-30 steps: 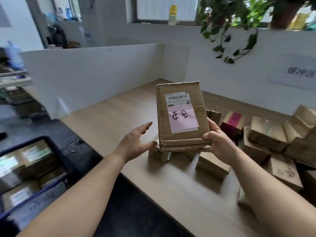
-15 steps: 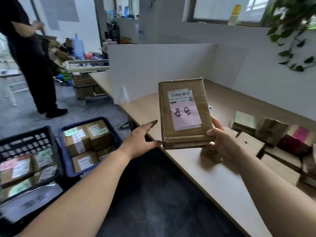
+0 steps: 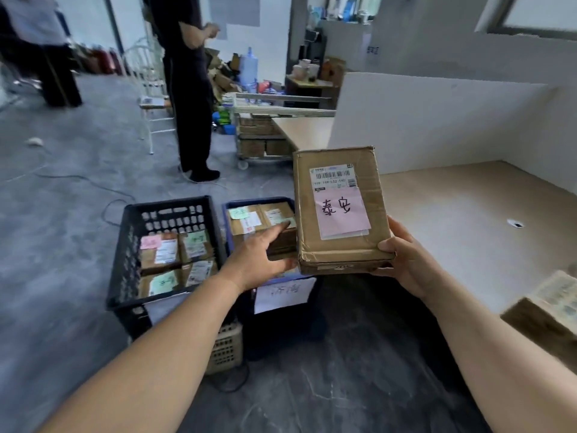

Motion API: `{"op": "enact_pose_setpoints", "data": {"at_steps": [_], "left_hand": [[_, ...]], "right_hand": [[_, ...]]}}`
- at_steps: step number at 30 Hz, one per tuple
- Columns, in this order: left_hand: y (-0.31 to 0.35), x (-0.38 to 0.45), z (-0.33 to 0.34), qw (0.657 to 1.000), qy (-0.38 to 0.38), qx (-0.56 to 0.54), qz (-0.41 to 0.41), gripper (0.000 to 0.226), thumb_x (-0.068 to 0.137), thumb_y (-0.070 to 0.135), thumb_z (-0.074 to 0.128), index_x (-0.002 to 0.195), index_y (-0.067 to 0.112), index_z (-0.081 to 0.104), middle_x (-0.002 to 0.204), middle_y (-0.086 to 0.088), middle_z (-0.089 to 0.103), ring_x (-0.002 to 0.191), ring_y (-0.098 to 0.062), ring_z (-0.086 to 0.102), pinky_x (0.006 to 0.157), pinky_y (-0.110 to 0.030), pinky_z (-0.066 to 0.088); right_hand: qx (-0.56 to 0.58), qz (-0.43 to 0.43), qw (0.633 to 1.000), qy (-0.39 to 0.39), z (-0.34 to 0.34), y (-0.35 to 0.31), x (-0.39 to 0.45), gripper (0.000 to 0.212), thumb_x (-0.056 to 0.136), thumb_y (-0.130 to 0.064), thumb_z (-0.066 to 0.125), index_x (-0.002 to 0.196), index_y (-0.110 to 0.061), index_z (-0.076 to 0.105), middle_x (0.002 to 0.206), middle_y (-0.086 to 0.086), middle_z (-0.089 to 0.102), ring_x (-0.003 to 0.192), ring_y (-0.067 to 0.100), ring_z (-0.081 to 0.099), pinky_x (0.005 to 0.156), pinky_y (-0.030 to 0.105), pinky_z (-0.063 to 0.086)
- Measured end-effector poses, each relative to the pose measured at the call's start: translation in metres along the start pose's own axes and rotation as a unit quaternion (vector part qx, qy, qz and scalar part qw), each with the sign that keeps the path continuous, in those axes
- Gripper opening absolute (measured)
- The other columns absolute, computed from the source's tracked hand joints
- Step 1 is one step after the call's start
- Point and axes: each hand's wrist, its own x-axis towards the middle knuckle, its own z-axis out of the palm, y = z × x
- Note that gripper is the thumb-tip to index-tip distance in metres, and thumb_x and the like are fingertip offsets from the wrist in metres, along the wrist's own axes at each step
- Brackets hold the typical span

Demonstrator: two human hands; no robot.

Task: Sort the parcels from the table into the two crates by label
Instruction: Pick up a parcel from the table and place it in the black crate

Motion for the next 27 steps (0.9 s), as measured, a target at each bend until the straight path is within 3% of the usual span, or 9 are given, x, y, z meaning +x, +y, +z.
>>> {"op": "enact_pose_setpoints", "data": {"at_steps": [4,6,9,12,17,20,24,27], "left_hand": [[-0.040,-0.013,-0.029,0.999,0.020,-0.007,-0.039,0.081,0.080,0.038,0.074,0.148,0.034,0.030,0.152,0.006,0.035,0.138,-0.013,0.035,0.112,-0.028,0.029],[-0.058,-0.016,-0.038,0.997,0.031,-0.014,-0.062,0.081,0.080,0.039,0.074,0.148,0.037,0.029,0.152,0.006,0.034,0.139,-0.014,0.034,0.113,-0.033,0.031],[-0.081,-0.012,-0.049,0.995,0.049,-0.017,-0.086,0.082,0.080,0.041,0.074,0.147,0.042,0.026,0.152,0.007,0.035,0.138,-0.015,0.034,0.112,-0.040,0.033],[-0.099,0.000,-0.061,0.992,0.055,-0.014,-0.113,0.081,0.081,0.038,0.073,0.147,0.041,0.026,0.152,0.008,0.035,0.138,-0.013,0.034,0.113,-0.038,0.032],[-0.127,0.032,-0.084,0.986,0.058,0.015,-0.157,0.082,0.081,0.036,0.072,0.148,0.041,0.025,0.153,0.009,0.032,0.136,-0.011,0.036,0.111,-0.036,0.033],[-0.146,0.051,-0.098,0.982,0.063,0.038,-0.176,0.081,0.083,0.032,0.071,0.149,0.038,0.025,0.153,0.009,0.032,0.136,-0.012,0.036,0.108,-0.031,0.033],[-0.177,0.066,-0.112,0.974,0.077,0.052,-0.206,0.079,0.084,0.031,0.069,0.149,0.039,0.024,0.153,0.007,0.033,0.136,-0.013,0.036,0.110,-0.035,0.034],[-0.204,0.071,-0.123,0.971,0.075,0.056,-0.221,0.080,0.084,0.035,0.069,0.148,0.042,0.022,0.156,0.008,0.025,0.140,-0.013,0.030,0.113,-0.037,0.030]], "right_hand": [[-0.014,0.010,0.998,-0.059,0.043,0.008,0.036,0.089,0.053,-0.035,0.066,0.138,-0.052,0.044,0.129,-0.005,0.062,0.110,0.027,0.059,0.087,0.051,0.052],[-0.007,0.013,0.997,-0.075,0.060,0.012,0.055,0.089,0.053,-0.034,0.066,0.138,-0.051,0.044,0.131,-0.002,0.062,0.111,0.030,0.059,0.087,0.056,0.053],[0.008,0.026,0.995,-0.096,0.079,0.019,0.087,0.089,0.054,-0.030,0.067,0.138,-0.049,0.046,0.132,0.003,0.061,0.108,0.035,0.057,0.096,0.065,0.043],[-0.005,0.038,0.993,-0.114,0.094,0.025,0.121,0.083,0.061,-0.029,0.067,0.138,-0.051,0.045,0.131,0.003,0.061,0.112,0.035,0.057,0.099,0.062,0.045],[0.023,0.060,0.989,-0.130,0.115,0.033,0.184,0.085,0.060,-0.024,0.066,0.138,-0.049,0.046,0.129,0.009,0.061,0.101,0.033,0.061,0.080,0.049,0.055],[0.044,0.069,0.985,-0.151,0.129,0.038,0.220,0.087,0.056,-0.026,0.069,0.136,-0.050,0.048,0.130,0.010,0.061,0.107,0.038,0.058,0.089,0.057,0.049],[0.049,0.079,0.980,-0.174,0.153,0.048,0.263,0.091,0.052,-0.027,0.072,0.137,-0.048,0.049,0.128,0.010,0.062,0.097,0.029,0.061,0.077,0.040,0.050],[0.052,0.088,0.979,-0.178,0.176,0.058,0.290,0.091,0.049,-0.026,0.074,0.135,-0.047,0.051,0.128,0.012,0.061,0.097,0.030,0.061,0.076,0.039,0.050]]}}
